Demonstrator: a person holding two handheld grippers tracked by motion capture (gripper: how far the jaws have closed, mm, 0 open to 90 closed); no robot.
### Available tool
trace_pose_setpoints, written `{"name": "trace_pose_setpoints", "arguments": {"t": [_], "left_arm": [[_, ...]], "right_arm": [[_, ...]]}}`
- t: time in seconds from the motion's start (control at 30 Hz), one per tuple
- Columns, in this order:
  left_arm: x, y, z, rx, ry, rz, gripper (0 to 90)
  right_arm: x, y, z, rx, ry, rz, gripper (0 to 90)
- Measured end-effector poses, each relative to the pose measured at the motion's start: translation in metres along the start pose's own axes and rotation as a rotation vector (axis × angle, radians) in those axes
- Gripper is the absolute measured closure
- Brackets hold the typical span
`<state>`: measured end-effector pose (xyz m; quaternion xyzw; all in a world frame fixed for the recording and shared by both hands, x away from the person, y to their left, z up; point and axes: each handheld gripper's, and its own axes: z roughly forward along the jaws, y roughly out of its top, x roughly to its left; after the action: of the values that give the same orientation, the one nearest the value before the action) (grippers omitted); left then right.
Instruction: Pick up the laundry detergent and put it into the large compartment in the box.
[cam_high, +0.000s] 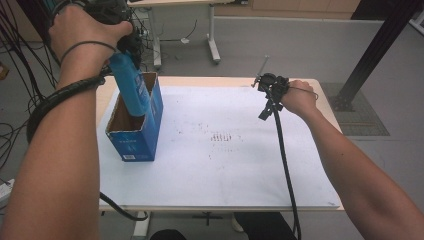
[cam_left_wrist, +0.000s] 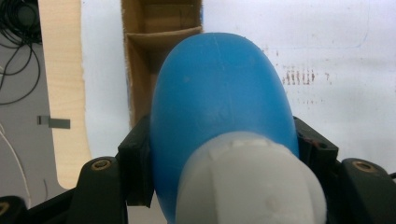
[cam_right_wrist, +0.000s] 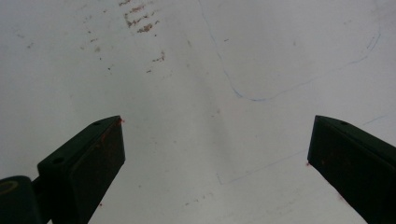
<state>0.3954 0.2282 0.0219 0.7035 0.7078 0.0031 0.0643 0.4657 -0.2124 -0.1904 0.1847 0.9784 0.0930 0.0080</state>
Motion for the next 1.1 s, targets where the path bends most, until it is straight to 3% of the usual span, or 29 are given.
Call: {"name": "trace_pose_setpoints", "arguments": {"t": [0.1, 0.3, 0.6, 0.83, 1.1], "left_arm": [[0.005, -0.003, 0.0, -0.02, 0.013, -0.016, 37.4], [0.01, -0.001, 0.001, -0.019, 0.046, -0.007, 37.4], [0.017, 0.003, 0.006, -0.007, 0.036, 0.03, 37.5], [0.015, 0.005, 0.016, 0.011, 0.054, 0.074, 37.5], [0.027, 0.004, 0.034, 0.011, 0.029, 0.077, 37.4]], "right_arm": [[-0.001, -0.002, -0.001, -0.004, -0.001, 0.001, 3.7], [-0.001, -0.005, -0.002, -0.003, -0.005, 0.008, 3.6], [-0.008, -0.013, 0.001, 0.002, 0.004, 0.031, 3.6], [-0.009, -0.016, 0.003, 0.003, 0.014, 0.041, 3.8], [-0.008, -0.014, 0.005, -0.001, 0.017, 0.04, 3.7]]}}
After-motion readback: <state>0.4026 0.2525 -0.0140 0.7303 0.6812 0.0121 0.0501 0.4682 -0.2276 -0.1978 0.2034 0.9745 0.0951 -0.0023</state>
